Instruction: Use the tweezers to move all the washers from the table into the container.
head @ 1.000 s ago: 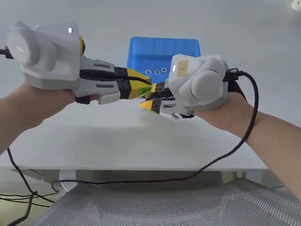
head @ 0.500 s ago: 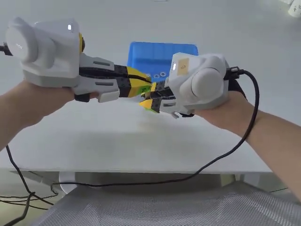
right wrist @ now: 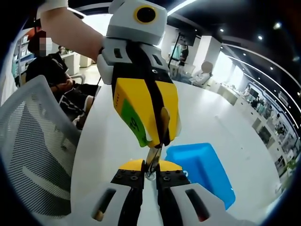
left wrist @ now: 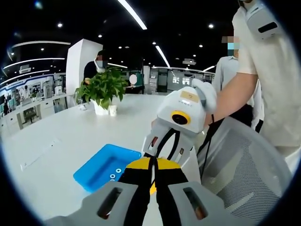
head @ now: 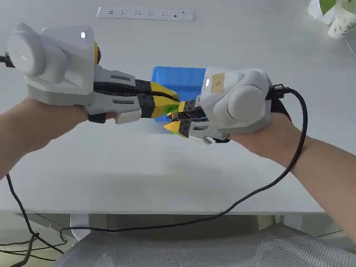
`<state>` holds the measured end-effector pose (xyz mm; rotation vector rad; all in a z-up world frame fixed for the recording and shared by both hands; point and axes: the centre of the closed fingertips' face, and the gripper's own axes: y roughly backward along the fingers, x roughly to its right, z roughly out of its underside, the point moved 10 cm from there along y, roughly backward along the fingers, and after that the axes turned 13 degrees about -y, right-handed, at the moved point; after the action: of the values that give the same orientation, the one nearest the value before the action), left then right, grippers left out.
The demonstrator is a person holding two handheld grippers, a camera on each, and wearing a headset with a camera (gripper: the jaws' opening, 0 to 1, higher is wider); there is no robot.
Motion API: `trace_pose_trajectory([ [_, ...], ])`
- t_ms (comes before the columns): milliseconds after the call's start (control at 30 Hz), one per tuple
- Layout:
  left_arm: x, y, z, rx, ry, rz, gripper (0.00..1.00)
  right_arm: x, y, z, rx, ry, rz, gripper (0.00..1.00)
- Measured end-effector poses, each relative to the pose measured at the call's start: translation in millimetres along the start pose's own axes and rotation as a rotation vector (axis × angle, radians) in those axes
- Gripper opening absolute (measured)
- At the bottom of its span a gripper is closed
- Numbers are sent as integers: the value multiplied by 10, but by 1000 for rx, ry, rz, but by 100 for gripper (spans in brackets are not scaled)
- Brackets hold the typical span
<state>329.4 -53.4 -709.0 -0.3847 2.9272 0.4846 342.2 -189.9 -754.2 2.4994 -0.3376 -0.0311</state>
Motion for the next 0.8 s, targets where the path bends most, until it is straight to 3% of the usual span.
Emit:
trace_pose_trajectory([
  [633, -141, 53, -361, 4, -70, 18, 4, 90, 215, -286, 12, 26, 39, 10],
  [800, -185, 53, -404, 7, -84, 7, 4, 151, 243, -336, 14, 39, 50, 10],
])
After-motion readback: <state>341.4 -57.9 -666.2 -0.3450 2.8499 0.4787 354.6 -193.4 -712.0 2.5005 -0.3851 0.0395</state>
